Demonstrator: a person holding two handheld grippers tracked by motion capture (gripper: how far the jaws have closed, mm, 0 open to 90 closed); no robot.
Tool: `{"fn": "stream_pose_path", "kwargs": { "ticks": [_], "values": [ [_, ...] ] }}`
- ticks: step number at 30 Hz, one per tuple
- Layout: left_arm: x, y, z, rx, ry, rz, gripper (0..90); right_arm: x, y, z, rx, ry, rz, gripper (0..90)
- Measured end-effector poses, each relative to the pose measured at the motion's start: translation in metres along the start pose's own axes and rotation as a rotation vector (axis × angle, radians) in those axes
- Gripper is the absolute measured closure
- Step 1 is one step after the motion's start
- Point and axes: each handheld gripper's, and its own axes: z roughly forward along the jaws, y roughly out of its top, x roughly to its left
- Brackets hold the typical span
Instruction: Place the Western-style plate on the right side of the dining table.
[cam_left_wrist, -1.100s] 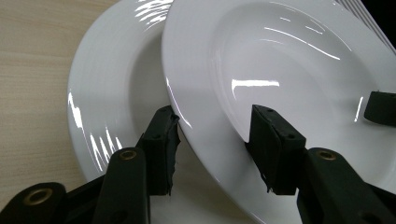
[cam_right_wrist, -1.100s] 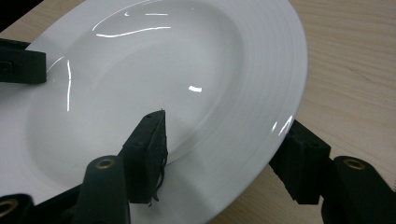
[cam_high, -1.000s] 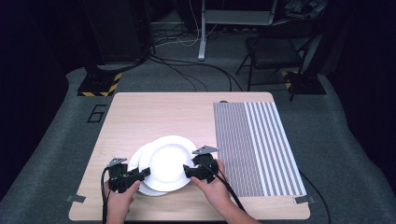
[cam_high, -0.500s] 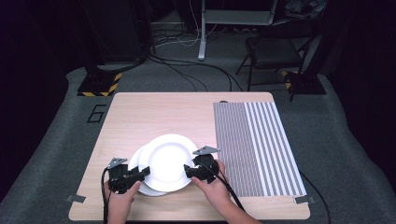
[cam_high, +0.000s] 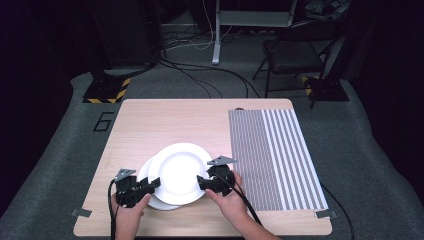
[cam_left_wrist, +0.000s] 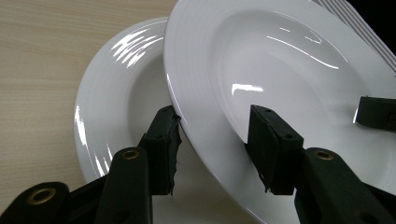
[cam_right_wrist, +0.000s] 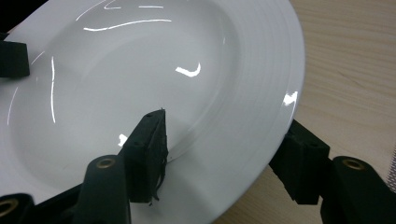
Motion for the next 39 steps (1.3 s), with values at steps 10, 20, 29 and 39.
{"fn": "stream_pose_path", "kwargs": {
  "ticks": [10,20,29,39],
  "values": [
    [-0.001,0.001,-0.001,-0.004,0.0,0.011,54.0,0.0,0.0,-0.002,-0.006,-0.001,-0.006,39.6],
    [-0.004,0.002,0.002,-0.003,-0.009,0.01,54.1,-0.003,-0.001,-0.005,-0.01,-0.008,0.006,39.6],
    [-0.009,0.005,0.008,0.003,-0.031,0.02,54.2,-0.007,-0.003,-0.01,-0.016,-0.023,0.019,39.6],
    [-0.021,0.012,0.018,0.013,-0.065,0.051,54.3,-0.018,-0.009,-0.022,-0.025,-0.065,0.054,39.6]
  ]
}}
